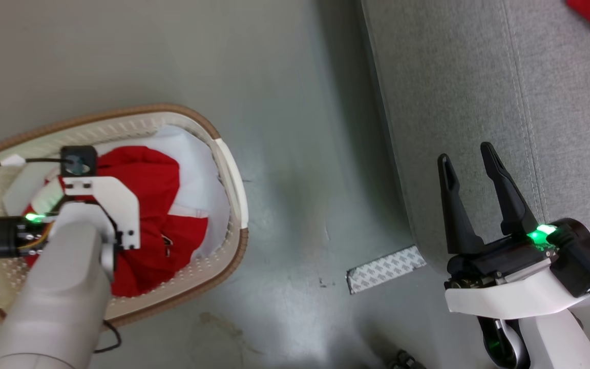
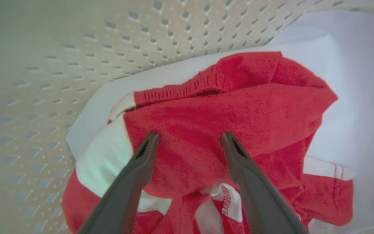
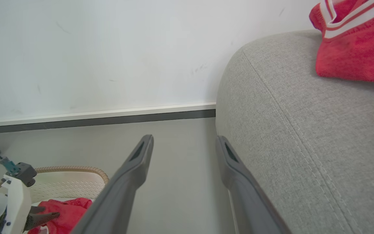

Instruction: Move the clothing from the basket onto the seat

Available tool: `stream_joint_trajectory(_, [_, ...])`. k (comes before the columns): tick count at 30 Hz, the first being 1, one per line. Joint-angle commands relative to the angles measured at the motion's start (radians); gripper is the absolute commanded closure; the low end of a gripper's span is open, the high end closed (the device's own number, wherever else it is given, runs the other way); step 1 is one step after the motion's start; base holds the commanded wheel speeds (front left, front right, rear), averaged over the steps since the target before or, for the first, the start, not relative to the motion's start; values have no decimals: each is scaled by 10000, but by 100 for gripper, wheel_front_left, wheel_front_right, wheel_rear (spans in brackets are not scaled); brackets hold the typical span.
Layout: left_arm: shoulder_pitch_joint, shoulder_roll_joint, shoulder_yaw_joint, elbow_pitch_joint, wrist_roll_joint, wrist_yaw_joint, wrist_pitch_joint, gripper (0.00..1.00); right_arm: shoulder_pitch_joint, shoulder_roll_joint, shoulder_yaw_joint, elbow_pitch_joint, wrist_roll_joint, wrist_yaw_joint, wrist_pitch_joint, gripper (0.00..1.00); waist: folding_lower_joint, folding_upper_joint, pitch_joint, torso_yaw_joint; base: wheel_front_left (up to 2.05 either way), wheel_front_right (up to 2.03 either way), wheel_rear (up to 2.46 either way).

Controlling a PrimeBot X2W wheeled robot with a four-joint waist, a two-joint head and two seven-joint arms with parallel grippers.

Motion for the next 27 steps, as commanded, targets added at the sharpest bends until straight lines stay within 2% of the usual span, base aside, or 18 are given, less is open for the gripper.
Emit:
stream_joint_trajectory(1, [-149, 224, -25, 151, 39, 83, 88, 0, -156, 5, 73, -95, 140, -25, 5, 0, -2, 0, 284, -189, 0, 0, 0])
stream_joint_trajectory(14, [-679, 433, -366, 413, 160, -15, 238, 0, -334, 4, 341, -318, 388, -24, 5, 0, -2, 0, 1103, -472, 0, 0, 0])
stream_joint_trajectory(15, [-697, 419, -411, 436, 175, -54, 287, 3, -342, 4, 325, -323, 393, -25, 5, 0, -2, 0, 1171, -480, 0, 0, 0])
stream_joint_trajectory(16, [-707, 405, -435, 449, 170, -70, 286, 51, -355, 4, 307, -319, 403, -25, 7, 0, -2, 0, 1216, -483, 0, 0, 0])
stream_joint_trajectory(17, [-725, 397, -450, 446, 153, -97, 242, 62, -361, 4, 281, -319, 402, -25, 5, 0, -2, 0, 1264, -482, 0, 0, 0])
stream_joint_trajectory(18, [-736, 392, -472, 444, 139, -117, 177, 87, -367, 4, 257, -315, 399, -24, 5, 0, -2, 0, 1296, -475, 0, 0, 0])
stream_joint_trajectory(19, [-747, 366, -502, 443, 128, -161, 147, 100, -369, 4, 226, -309, 391, -25, 5, 0, -2, 0, 1327, -459, 0, 0, 0])
stream_joint_trajectory(27, [-549, -258, -513, 398, -352, -715, -415, 100, -342, 4, -144, 3, -50, -24, 5, 0, -2, 0, 901, 167, 0, 0, 0])
